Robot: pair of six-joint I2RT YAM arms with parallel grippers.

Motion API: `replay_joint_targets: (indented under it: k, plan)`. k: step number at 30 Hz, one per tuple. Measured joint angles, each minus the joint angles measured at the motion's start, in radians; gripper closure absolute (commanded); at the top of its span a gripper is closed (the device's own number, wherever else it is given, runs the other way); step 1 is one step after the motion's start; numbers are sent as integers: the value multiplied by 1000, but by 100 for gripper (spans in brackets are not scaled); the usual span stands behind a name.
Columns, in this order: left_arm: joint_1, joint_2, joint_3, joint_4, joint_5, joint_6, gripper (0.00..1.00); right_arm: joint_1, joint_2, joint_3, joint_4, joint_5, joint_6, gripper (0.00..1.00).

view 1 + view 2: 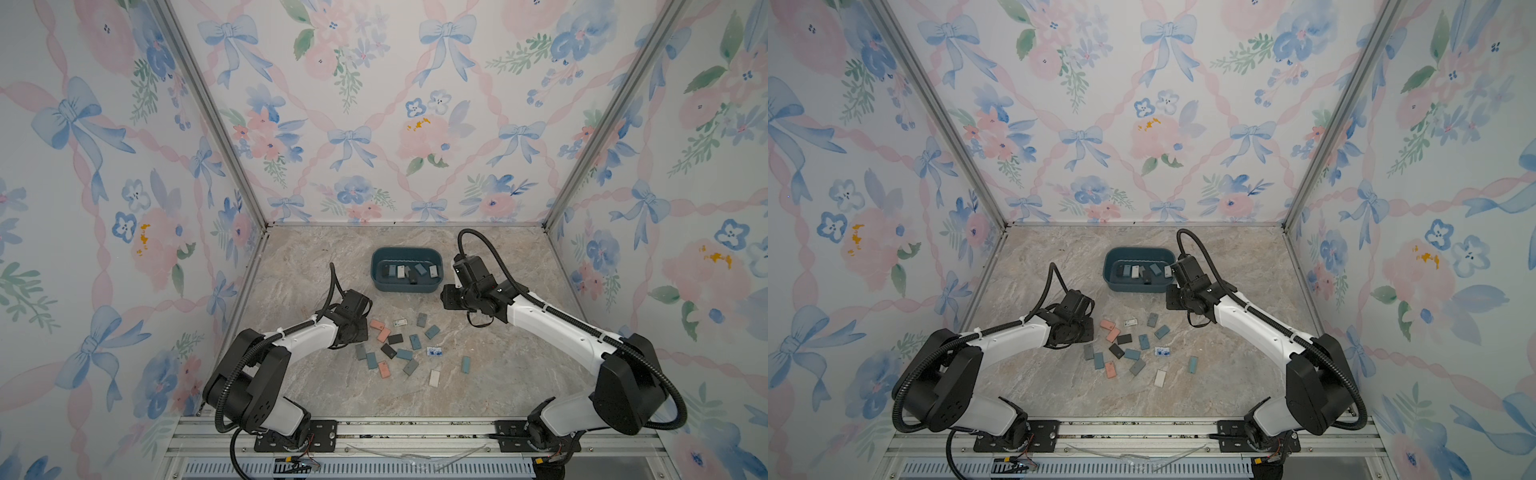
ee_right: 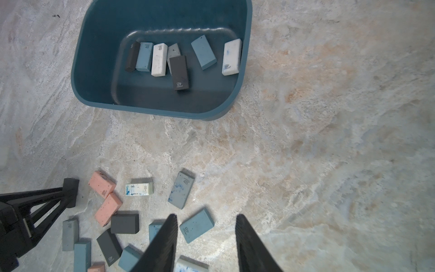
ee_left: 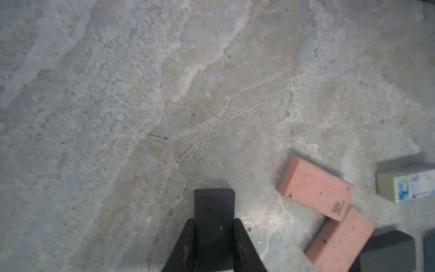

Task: Put the eraser in the storage box
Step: Pick up the eraser from the center of the board.

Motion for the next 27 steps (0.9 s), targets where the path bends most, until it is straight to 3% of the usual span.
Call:
replay_joint_targets:
  k: [27]
  plan:
    - [0,-45,2,-24,6,0,78,0,0,0,0,0,0,56]
